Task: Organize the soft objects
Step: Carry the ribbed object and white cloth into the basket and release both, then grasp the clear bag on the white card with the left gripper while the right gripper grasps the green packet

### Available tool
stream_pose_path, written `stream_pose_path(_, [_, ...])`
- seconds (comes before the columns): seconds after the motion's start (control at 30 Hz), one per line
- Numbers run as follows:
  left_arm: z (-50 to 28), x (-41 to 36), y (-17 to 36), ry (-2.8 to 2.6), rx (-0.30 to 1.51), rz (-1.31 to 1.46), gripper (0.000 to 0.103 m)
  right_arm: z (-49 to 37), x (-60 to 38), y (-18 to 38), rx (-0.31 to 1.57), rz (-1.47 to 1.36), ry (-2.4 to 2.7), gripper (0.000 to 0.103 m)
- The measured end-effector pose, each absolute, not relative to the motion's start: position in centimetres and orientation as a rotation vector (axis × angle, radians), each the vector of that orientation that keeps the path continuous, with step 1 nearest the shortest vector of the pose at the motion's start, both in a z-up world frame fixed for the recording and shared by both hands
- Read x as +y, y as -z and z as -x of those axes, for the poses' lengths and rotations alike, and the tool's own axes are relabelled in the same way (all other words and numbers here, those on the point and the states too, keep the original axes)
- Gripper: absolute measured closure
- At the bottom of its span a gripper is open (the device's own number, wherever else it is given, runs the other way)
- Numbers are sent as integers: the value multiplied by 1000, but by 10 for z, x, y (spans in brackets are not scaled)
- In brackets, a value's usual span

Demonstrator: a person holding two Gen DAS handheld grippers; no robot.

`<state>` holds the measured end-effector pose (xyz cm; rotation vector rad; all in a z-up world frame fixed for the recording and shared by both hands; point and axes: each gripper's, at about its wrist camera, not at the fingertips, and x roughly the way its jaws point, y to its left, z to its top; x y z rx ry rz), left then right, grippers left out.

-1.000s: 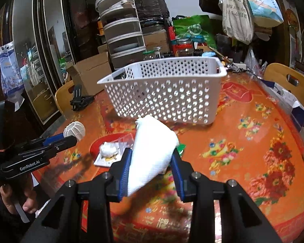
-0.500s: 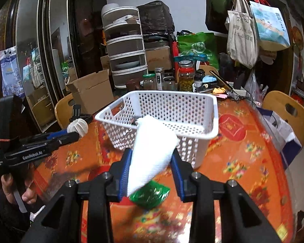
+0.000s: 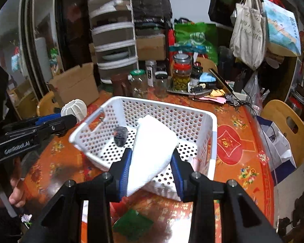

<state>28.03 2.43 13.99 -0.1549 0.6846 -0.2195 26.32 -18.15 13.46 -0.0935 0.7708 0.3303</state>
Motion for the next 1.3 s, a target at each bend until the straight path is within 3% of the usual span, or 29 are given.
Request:
stream_pose_path(0.4, [-380,-3,-69,121,961,117,71,-344,-169,-66,981,131,-260,66])
stream_pose_path(0.87, [-404,-8,-25,123,1072,118,70,-369,-164,-40,1066,160,-285,66])
stream_pose_path(0.97, [-405,-9,-23,121,1076,119,70,-369,-165,-41,1054,147,-295,61])
stream_pose_path(1.03, [-403,-8,-26,122,1062,119,61,-368,-168,-47,1037,127,-294,49])
stream_pose_path(1.07, [-402,-7,-28,121,1056,122,46,-366,-170,-51,1024,119,-292,39])
stream_pose_path(1.13, [-395,-2,-37,122,1018,137,28,-359,-177,-61,991,93,-297,28])
stream_pose_path(1.2, [-385,4,-51,138,958,156,24,-350,-184,-73,960,69,-307,21])
stream_pose_path(1.3, [-355,12,-75,177,908,170,24,-316,-199,-99,881,30,-311,21])
